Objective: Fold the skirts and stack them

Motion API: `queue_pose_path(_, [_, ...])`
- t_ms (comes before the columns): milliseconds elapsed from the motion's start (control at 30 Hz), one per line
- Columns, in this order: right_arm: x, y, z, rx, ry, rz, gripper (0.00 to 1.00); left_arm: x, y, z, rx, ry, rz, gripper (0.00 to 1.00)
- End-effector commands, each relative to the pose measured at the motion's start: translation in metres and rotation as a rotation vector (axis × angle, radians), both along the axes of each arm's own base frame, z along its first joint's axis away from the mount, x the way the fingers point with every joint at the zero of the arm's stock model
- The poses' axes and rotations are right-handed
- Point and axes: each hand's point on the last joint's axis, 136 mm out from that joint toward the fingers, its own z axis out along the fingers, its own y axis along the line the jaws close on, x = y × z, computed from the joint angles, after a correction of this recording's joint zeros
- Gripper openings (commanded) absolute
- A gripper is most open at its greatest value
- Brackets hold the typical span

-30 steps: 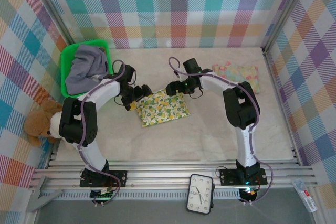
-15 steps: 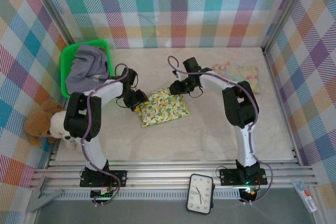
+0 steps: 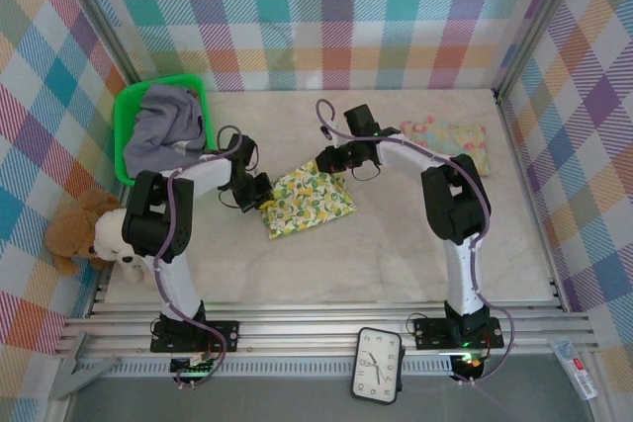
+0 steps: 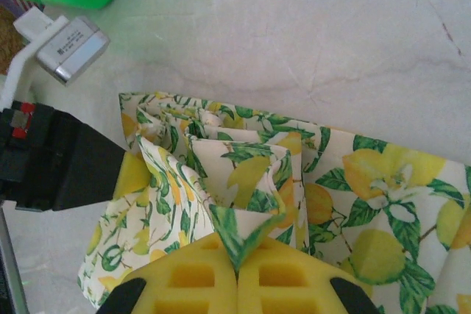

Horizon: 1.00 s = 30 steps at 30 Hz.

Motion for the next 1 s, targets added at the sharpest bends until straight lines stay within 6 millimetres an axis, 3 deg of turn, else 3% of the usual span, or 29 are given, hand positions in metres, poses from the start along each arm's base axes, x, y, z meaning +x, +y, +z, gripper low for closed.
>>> queue_pose_path(0, [0.021, 0.008, -0.005, 0.017, -0.011, -0.029, 0.03, -0.013, 0.017, -0.017, 0.05, 0.032, 0.0, 0.0])
queue_pose_path(100, [0.033, 0.008, -0.02, -0.017, 0.017, -0.06, 0.09, -0.017, 0.019, -0.02, 0.058, 0.029, -0.013, 0.0])
queue_pose_path(267, [0.046, 0.001, -0.025, -0.099, 0.008, -0.086, 0.27, -0.023, 0.023, -0.032, 0.074, 0.051, -0.018, 0.0])
queue_pose_path(367, [0.057, -0.014, -0.01, -0.182, -0.045, -0.146, 0.33, -0.024, 0.024, -0.036, 0.081, 0.06, -0.011, 0.0])
queue_pose_path(500, [0.057, -0.045, 0.008, -0.313, -0.047, -0.276, 0.4, -0.026, 0.027, -0.039, 0.088, 0.07, 0.006, 0.0])
queue_pose_path(567, [0.045, -0.049, 0.009, -0.334, -0.007, -0.27, 0.37, -0.026, 0.025, -0.04, 0.08, 0.07, 0.006, 0.0])
queue_pose_path(633, [0.03, -0.048, 0.008, -0.362, 0.041, -0.246, 0.19, -0.026, 0.025, -0.042, 0.076, 0.069, 0.006, 0.0])
queue_pose_path(700, [0.018, -0.043, 0.005, -0.375, 0.065, -0.229, 0.1, -0.027, 0.026, -0.043, 0.079, 0.072, 0.007, 0.0])
queue_pose_path(967, [-0.006, 0.009, -0.011, -0.266, 0.159, -0.149, 0.01, -0.029, 0.024, -0.047, 0.07, 0.084, 0.002, 0.0])
